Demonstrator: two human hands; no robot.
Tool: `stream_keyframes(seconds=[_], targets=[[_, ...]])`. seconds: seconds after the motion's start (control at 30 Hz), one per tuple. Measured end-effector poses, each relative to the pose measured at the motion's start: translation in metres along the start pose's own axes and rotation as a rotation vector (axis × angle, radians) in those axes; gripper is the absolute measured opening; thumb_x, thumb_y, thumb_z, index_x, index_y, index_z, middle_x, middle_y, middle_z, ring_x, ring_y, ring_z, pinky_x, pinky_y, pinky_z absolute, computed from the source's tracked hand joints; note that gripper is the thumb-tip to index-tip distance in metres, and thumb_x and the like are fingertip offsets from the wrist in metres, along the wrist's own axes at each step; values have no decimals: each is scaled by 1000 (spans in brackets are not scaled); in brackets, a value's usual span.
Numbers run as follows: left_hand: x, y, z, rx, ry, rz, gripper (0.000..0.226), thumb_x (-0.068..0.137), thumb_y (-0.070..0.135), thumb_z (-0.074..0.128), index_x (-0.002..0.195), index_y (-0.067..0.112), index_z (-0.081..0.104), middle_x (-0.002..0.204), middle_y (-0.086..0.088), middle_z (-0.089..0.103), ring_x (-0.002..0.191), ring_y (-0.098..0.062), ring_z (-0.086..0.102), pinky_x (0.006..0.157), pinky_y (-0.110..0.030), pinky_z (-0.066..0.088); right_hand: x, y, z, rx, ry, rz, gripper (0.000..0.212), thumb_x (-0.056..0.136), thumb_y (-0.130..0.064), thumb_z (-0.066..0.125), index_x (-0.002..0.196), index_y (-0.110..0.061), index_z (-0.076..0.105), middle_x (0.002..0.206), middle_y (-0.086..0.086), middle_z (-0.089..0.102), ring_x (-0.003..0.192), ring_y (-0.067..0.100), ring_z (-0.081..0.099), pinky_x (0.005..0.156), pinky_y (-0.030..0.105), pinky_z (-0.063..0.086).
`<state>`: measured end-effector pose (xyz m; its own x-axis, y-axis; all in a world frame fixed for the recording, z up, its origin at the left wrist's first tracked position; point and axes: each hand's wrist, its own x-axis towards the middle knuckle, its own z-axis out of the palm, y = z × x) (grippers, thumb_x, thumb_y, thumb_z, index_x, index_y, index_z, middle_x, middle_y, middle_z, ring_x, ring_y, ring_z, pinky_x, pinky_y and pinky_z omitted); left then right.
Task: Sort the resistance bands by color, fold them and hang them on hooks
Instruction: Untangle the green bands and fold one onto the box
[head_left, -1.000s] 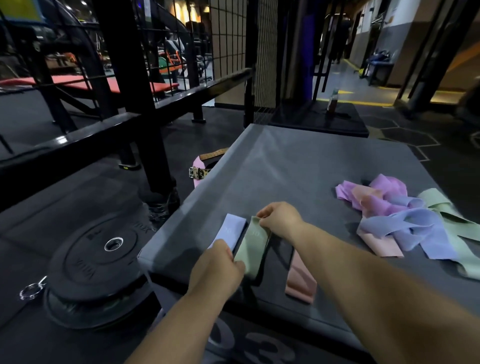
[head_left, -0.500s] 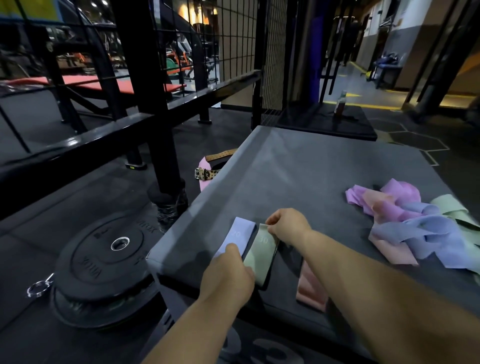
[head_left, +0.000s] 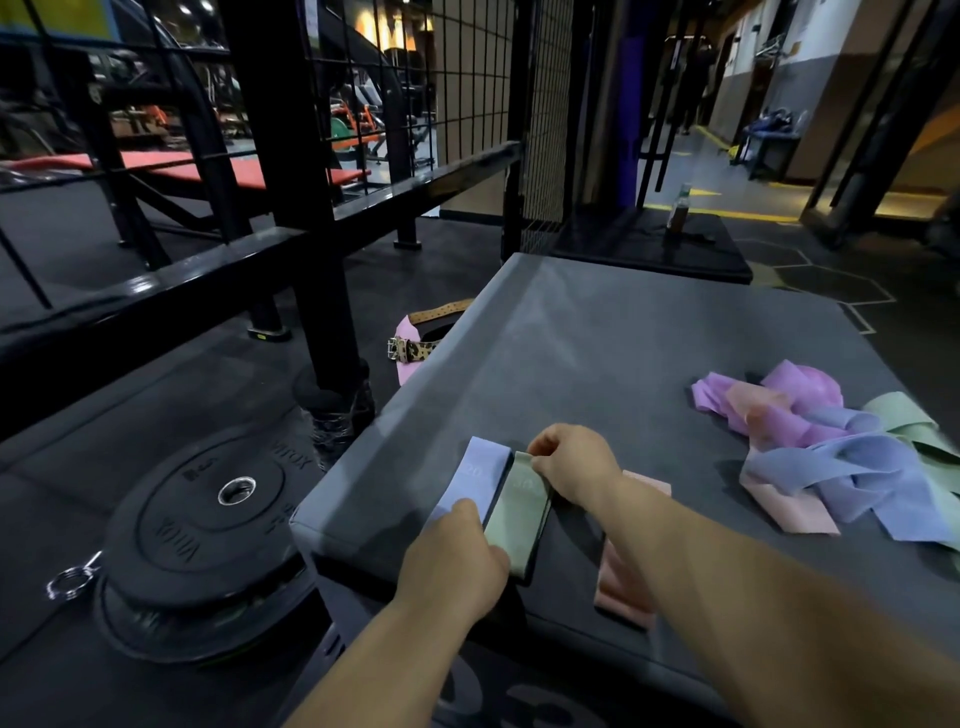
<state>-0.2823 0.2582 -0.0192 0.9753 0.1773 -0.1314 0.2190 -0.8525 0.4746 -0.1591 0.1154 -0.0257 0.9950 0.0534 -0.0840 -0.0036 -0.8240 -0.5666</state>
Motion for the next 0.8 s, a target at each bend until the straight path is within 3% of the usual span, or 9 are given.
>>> stream_keyframes(seconds=[0.3, 0.4, 0.5, 0.57, 0.63, 0.7, 0.8], targets=[[1, -3, -5, -104, 71, 67, 7, 84, 26, 56, 88, 23, 52, 90, 5, 60, 85, -21, 58, 67, -30, 45, -2, 4, -2, -55, 43, -45, 18, 89, -16, 58, 98, -23, 71, 109, -4, 71, 105, 17, 62, 87, 22, 44], [1, -4, -5, -149, 91, 81, 8, 83, 26, 57, 86, 26, 50, 88, 7, 60, 82, -18, 57, 65, -29, 43, -3, 4, -3, -46, 60, -33, 18, 88, -14, 57, 96, -24, 71, 108, -4, 71, 103, 17, 62, 86, 23, 46], [1, -4, -6, -116, 213, 119, 10, 86, 30, 57, 93, 28, 50, 88, 10, 55, 91, -18, 55, 67, -29, 37, -5, 5, -4, -47, 70, -30, 19, 87, -13, 58, 94, -25, 71, 106, -4, 71, 102, 17, 63, 84, 22, 46], [3, -5, -3, -9, 324, 187, 15, 88, 34, 56, 102, 33, 54, 100, 14, 49, 106, -15, 49, 76, -26, 30, -5, 5, -3, -40, 69, -35, 18, 87, -14, 59, 92, -25, 71, 104, -4, 71, 101, 16, 63, 84, 21, 46], [6, -8, 4, 24, 336, 229, 28, 91, 39, 52, 119, 36, 55, 126, 16, 48, 125, -13, 39, 93, -28, 29, -5, 5, -2, -36, 58, -35, 17, 86, -15, 60, 92, -26, 72, 103, -5, 72, 100, 15, 64, 83, 20, 45], [9, -12, 13, 75, 217, 246, 44, 97, 44, 35, 140, 35, 41, 153, 13, 30, 145, -16, 17, 114, -35, 18, -5, 4, -1, -46, 49, -32, 18, 86, -16, 60, 93, -27, 72, 102, -6, 72, 100, 15, 64, 85, 22, 47], [13, -16, 22, 159, 51, 252, 49, 102, 41, 21, 151, 34, 21, 163, 11, 5, 150, -16, -8, 120, -41, -2, -3, 3, 0, -74, 49, -27, 19, 87, -17, 58, 90, -30, 71, 102, -7, 72, 99, 15, 64, 85, 24, 50]])
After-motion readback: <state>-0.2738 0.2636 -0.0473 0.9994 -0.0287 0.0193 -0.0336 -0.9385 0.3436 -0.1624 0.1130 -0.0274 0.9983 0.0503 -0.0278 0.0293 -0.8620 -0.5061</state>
